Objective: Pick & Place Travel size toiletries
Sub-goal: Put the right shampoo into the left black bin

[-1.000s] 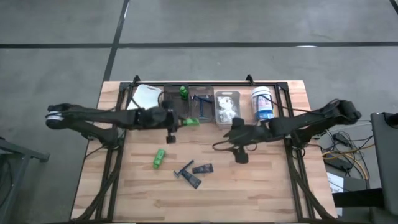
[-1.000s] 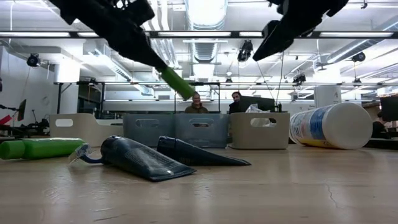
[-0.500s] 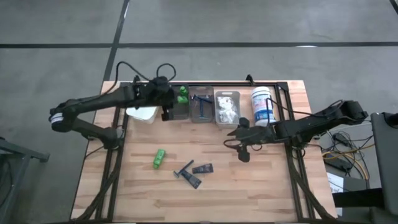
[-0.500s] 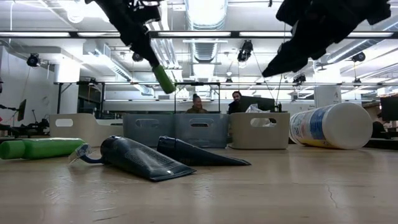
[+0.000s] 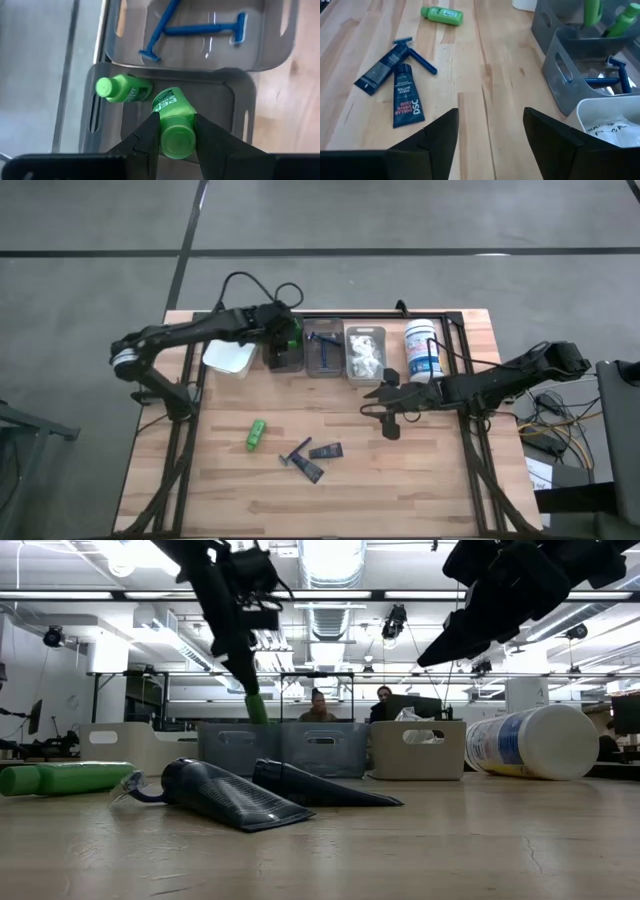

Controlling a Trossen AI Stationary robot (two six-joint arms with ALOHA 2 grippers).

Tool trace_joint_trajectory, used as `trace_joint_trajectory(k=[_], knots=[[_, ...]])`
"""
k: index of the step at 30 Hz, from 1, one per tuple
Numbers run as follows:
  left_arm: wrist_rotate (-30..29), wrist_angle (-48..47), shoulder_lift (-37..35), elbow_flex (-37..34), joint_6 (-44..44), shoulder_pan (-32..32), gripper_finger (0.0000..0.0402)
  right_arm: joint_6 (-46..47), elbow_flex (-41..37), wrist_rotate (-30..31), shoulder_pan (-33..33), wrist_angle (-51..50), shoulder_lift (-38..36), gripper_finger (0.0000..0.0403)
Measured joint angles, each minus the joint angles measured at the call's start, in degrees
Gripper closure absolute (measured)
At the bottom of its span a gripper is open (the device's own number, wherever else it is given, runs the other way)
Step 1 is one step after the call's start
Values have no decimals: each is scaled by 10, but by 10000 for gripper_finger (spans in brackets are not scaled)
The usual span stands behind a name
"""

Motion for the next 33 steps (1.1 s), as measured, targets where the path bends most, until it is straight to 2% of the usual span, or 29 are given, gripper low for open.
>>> trace_joint_trajectory(k=[6,10,14,33], knots=[[1,-73,77,71,3,13,300,7,-3,1,0,2,0,193],[9,-87,108,99,4,18,300,9,-5,1,0,2,0,198],[54,-89,121,102,3,22,300,9,-8,1,0,2,0,205],[64,-59,155,102,16,39,290,8,-16,3,0,28,0,248]])
